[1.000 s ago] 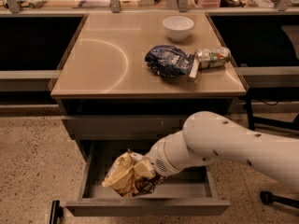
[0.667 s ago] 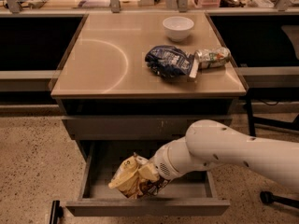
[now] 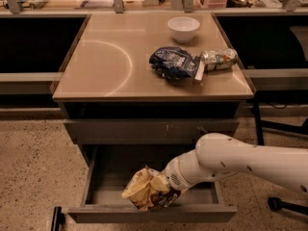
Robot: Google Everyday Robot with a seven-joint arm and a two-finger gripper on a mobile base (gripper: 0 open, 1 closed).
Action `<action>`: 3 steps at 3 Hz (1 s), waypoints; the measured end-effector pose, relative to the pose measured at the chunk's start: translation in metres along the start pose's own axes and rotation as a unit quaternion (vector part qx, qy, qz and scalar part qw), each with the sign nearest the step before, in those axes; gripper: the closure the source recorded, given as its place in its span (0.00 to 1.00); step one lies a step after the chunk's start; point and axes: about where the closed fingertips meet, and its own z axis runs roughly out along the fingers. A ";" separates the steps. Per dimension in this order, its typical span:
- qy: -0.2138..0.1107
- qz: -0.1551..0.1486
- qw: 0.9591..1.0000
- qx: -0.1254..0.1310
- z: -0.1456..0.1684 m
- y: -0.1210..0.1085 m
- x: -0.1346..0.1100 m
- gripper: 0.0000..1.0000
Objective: Place brown chip bag into middle drawer
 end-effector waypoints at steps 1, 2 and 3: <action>0.011 0.017 1.000 -0.008 0.012 -0.011 0.014 1.00; 0.026 0.023 0.999 -0.013 0.021 -0.027 0.019 1.00; 0.031 0.026 0.999 -0.032 0.022 -0.043 0.018 1.00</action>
Offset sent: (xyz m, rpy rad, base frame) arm 0.0233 -0.0244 -0.0516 -0.0330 0.1072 -0.0042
